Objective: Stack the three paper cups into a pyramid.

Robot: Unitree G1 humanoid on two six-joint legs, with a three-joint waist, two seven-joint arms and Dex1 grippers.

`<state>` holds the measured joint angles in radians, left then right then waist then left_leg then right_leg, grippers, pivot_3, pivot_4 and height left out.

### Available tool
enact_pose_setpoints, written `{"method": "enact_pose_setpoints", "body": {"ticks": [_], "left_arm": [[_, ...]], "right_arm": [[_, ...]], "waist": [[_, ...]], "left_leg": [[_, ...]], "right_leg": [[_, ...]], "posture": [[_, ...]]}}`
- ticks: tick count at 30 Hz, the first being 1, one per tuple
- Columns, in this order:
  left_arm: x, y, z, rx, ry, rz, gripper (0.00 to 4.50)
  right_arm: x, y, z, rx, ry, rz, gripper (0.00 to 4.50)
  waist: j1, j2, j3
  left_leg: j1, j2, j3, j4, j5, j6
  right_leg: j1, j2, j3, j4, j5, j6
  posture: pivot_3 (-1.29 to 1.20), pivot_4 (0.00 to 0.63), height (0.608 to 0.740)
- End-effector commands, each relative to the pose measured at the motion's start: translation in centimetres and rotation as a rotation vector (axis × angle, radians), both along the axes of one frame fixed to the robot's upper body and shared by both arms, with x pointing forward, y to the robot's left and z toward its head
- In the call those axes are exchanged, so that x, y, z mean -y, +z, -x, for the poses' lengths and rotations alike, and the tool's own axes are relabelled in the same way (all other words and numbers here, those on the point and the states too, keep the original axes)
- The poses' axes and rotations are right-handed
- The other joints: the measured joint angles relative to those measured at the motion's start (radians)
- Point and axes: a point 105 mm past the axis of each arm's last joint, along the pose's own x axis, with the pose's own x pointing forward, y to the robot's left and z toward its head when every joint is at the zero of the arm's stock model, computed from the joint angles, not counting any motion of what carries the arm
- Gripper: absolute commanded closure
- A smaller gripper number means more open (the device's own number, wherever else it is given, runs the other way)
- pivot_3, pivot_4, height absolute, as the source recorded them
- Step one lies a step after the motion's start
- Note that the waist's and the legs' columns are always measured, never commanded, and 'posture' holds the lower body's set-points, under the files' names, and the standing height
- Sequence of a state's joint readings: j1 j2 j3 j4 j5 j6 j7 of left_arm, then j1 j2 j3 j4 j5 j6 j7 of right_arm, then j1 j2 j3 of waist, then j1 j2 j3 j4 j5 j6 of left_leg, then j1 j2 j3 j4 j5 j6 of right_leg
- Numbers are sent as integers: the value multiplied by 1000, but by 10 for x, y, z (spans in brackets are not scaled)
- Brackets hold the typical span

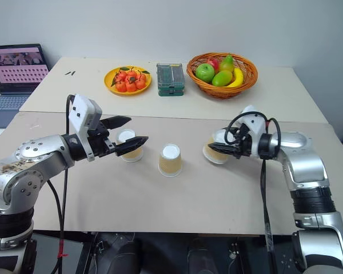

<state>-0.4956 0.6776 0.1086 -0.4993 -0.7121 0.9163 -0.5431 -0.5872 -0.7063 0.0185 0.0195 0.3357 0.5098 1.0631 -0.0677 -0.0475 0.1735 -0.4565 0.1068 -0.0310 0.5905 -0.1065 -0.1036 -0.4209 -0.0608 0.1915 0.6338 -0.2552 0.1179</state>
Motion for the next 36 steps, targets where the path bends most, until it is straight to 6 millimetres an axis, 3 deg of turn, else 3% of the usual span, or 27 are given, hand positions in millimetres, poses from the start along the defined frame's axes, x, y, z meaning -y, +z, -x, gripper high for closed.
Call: {"method": "enact_pose_setpoints", "body": {"ticks": [1, 9, 22, 24, 27, 33, 36], "left_arm": [[2, 14, 4, 74, -10, 9, 0], [2, 14, 2, 77, -4, 15, 0], [3, 15, 2, 84, -7, 13, 0], [2, 15, 2, 85, -4, 12, 0], [3, 15, 2, 89, -3, 12, 0], [2, 16, 3, 93, 2, 9, 0], [2, 15, 3, 91, 3, 7, 0]], "right_arm": [[-11, 3, 7, -8, 25, -36, 1819], [-28, -20, 18, -91, 71, -68, 1819], [-35, -30, 13, -99, 82, -65, 1819], [-38, -29, 11, -94, 86, -67, 816], [-39, -30, 9, -87, 91, -61, 47], [-41, -24, 4, -53, 88, -58, 47], [-38, -5, 5, -43, 88, -112, 47]], "waist": [[1, 0, 0], [10, 0, 0], [5, 0, 0], [2, 0, 0], [1, 0, 0], [1, 0, 0], [1, 0, 0]], "left_leg": [[0, 0, 0, 0, 0, 0], [0, 0, 0, 0, 0, 0], [0, 0, 0, 0, 0, 0], [0, 0, 0, 0, 0, 0], [0, 0, -1, 0, 0, 0], [0, 0, -1, 0, 0, 0], [0, 0, -1, 0, 0, 0]], "right_leg": [[0, 0, 0, 0, 0, 0], [0, 0, 0, 0, 0, -1], [0, 0, -1, 0, 0, 0], [0, 0, -1, 0, 0, 0], [0, 0, -1, 0, 0, 0], [0, 0, -1, 0, 0, -1], [0, 0, -1, 0, 0, -1]], "posture": [[0, 150, 740], [0, 150, 740], [0, 150, 740], [0, 150, 740], [0, 150, 740], [0, 150, 740], [0, 150, 740]]}}
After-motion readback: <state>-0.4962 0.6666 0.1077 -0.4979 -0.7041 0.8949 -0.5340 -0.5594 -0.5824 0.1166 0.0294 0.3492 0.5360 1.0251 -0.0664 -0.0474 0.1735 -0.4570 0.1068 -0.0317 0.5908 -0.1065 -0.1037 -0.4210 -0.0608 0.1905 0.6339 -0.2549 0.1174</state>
